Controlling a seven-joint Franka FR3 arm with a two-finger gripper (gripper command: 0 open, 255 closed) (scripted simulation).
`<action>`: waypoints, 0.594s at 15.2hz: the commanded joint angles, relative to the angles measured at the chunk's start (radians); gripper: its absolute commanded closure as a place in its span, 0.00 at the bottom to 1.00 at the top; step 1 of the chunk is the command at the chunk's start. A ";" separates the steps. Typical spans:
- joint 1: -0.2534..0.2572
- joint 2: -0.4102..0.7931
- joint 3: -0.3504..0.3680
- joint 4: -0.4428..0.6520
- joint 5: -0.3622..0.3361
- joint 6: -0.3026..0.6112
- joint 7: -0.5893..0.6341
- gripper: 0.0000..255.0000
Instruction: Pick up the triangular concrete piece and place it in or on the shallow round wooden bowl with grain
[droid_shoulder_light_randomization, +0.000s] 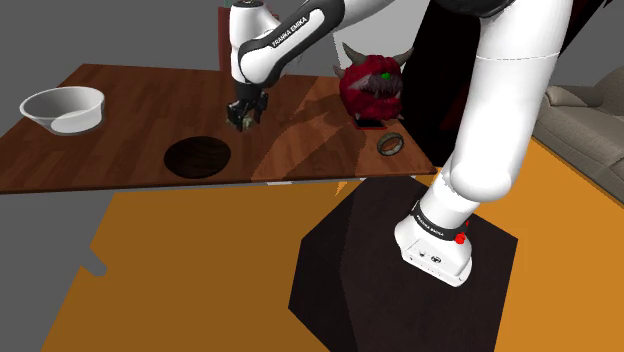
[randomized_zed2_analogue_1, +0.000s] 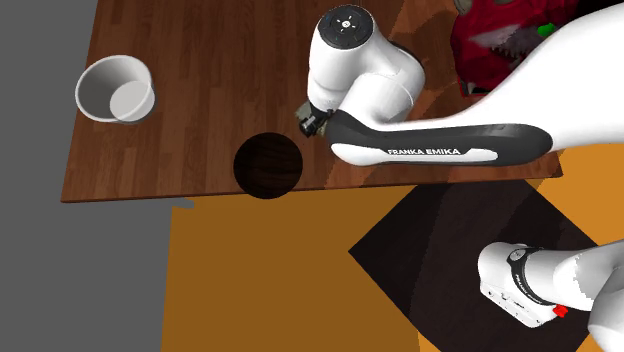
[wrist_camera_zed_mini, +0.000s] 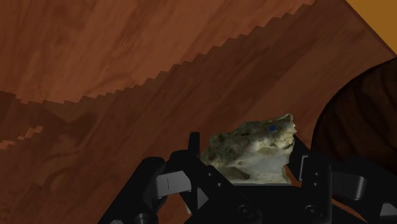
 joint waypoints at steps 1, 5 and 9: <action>-0.001 -0.016 0.003 0.008 0.006 -0.024 -0.003 1.00; -0.003 -0.046 0.007 0.021 0.016 -0.066 -0.011 1.00; 0.063 -0.007 0.027 0.076 -0.009 -0.089 0.086 1.00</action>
